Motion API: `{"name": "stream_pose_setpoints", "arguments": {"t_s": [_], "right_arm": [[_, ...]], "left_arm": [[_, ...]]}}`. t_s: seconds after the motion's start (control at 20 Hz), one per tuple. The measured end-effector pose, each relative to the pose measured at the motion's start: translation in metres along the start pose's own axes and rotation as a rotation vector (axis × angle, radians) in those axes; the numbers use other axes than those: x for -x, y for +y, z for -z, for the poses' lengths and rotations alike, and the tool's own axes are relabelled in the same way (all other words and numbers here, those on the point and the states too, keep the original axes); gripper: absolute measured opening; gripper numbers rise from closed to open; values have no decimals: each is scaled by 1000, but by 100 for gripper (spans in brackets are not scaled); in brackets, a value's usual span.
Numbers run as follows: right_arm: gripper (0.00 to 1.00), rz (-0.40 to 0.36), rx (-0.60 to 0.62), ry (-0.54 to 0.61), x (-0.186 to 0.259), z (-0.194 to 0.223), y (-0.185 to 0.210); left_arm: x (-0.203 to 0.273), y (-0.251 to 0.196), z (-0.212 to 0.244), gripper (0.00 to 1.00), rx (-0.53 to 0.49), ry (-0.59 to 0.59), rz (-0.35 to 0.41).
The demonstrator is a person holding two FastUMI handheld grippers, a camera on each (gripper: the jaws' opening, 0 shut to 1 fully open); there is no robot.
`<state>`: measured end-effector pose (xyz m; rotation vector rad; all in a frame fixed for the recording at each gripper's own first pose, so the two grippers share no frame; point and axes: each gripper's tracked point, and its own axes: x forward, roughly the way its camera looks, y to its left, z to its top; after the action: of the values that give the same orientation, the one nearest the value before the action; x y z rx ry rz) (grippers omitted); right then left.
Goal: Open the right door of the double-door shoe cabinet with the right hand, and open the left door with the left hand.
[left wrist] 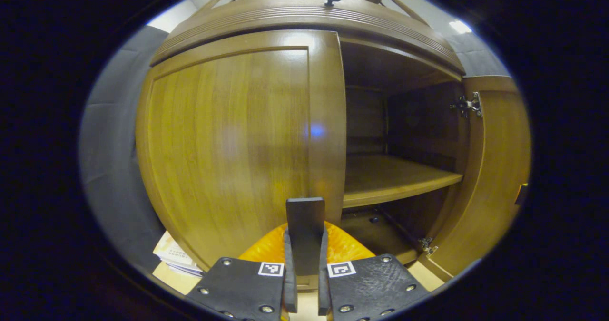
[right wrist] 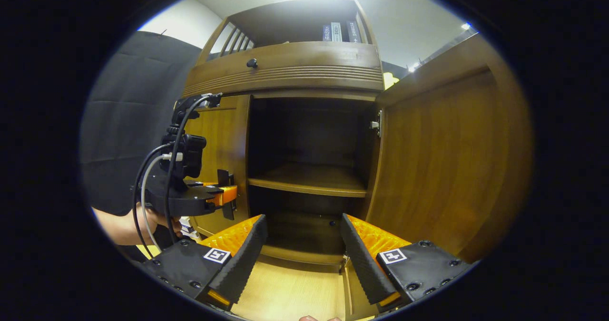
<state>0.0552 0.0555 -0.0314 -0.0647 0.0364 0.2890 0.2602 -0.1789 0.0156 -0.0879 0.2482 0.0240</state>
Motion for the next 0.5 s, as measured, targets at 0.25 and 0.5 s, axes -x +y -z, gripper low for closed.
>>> {"name": "stream_pose_setpoints", "arguments": {"t_s": [0.25, 0.5], "right_arm": [[97, 22, -36, 16, 10, 4, 4], [97, 17, -62, 40, 24, 13, 18]], "left_arm": [[15, 0, -1, 20, 2, -7, 20], [34, 3, 3, 21, 3, -15, 36]]}}
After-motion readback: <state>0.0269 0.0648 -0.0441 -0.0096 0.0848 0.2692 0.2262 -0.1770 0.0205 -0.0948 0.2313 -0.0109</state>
